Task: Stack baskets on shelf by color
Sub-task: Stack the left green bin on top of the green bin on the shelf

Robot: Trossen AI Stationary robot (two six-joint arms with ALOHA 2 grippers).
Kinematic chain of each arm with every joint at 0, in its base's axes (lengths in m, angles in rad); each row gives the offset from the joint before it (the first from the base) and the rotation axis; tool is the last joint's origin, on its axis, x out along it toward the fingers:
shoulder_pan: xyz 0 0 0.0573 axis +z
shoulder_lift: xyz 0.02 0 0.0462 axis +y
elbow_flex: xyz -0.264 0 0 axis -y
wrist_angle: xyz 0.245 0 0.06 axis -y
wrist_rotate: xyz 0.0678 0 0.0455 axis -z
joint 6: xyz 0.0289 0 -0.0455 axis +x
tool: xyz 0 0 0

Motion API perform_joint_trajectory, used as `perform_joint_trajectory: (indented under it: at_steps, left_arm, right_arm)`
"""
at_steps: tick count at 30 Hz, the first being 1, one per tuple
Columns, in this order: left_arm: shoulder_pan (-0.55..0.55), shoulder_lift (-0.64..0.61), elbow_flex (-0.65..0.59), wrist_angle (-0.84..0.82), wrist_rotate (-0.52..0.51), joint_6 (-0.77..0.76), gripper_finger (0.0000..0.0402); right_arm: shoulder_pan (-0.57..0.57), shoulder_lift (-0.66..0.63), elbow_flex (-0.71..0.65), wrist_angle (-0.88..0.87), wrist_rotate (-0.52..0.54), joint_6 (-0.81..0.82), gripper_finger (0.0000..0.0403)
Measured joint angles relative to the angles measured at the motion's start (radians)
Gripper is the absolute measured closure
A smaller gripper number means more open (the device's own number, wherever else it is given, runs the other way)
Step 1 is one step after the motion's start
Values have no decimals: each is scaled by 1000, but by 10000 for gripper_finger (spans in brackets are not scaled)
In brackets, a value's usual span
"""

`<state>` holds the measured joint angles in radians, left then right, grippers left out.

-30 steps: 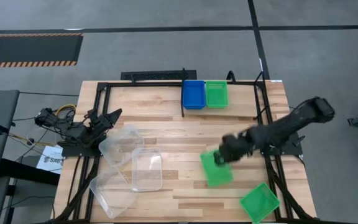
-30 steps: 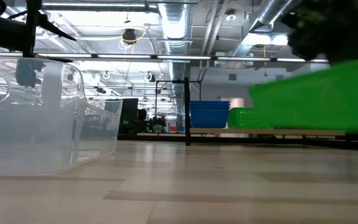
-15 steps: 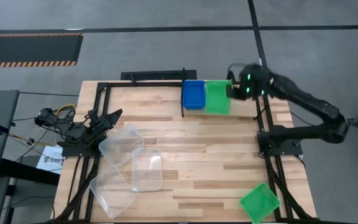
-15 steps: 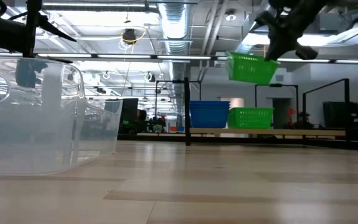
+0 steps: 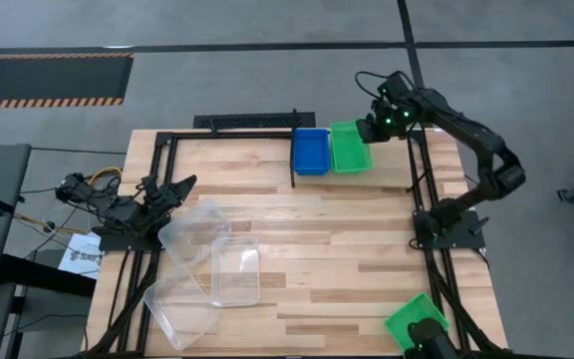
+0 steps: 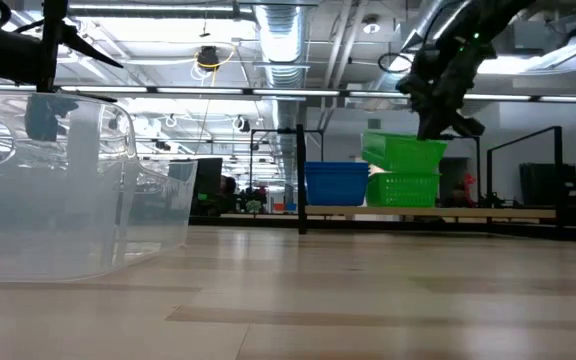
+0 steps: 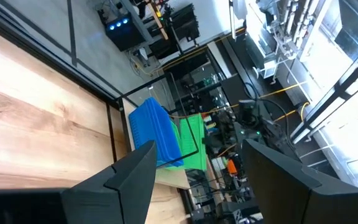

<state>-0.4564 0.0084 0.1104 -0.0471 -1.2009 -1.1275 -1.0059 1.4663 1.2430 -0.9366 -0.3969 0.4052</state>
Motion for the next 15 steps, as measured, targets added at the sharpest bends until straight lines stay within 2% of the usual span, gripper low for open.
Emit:
perform_joint_trajectory:
  at_steps: [15]
  left_arm:
    - [0,0,0,-1,-13,-2,178]
  right_arm:
    - [-47,23,1,38,-15,-11,391]
